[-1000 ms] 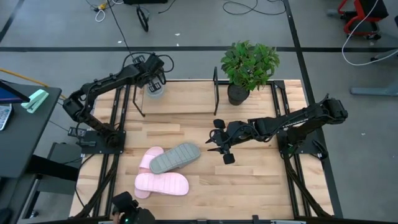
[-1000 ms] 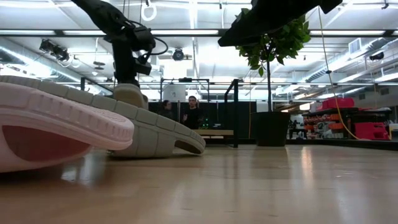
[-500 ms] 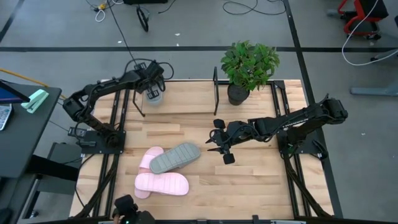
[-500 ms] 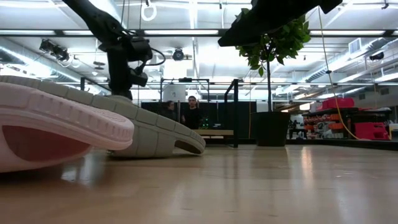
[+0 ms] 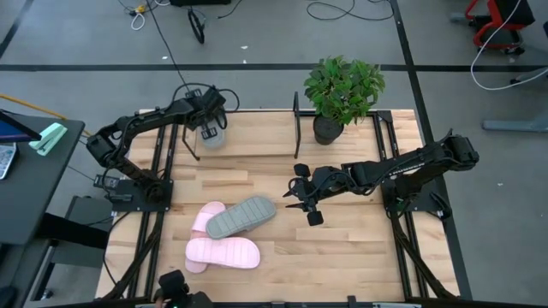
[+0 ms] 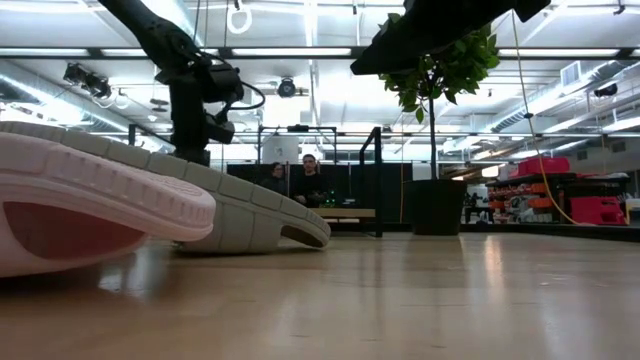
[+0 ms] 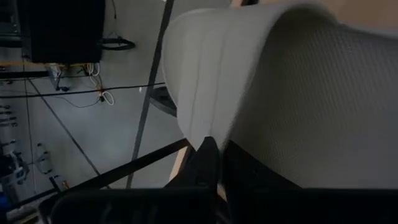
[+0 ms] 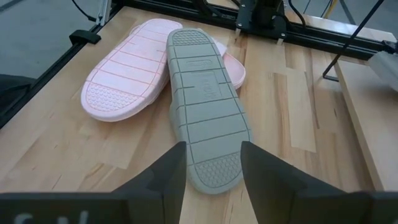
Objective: Pick and place slides into the shelf
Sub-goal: Put the top gray slipper on the shelf
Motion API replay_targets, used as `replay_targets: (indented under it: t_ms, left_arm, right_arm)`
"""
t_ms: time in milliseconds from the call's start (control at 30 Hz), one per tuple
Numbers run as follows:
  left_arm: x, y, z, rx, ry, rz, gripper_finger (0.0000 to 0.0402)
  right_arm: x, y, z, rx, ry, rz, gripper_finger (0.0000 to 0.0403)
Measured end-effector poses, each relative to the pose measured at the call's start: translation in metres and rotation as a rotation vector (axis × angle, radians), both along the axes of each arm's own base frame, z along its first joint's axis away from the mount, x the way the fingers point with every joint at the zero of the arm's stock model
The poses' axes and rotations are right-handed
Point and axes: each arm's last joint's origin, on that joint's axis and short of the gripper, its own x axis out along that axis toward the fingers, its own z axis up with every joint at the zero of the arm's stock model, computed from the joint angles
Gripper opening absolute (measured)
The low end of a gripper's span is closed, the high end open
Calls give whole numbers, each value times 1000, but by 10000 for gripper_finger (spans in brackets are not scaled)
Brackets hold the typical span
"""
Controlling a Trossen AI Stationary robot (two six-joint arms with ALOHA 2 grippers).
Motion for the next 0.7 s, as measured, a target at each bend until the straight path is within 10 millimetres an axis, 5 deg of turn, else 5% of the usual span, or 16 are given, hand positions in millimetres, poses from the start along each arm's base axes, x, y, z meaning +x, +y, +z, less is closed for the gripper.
replay_targets:
  t_ms: [700]
  left_arm:
    - [-3,-2,-2,-36,58,-34,15]
  right_arm:
    - [0,0,0,0,0,0,158]
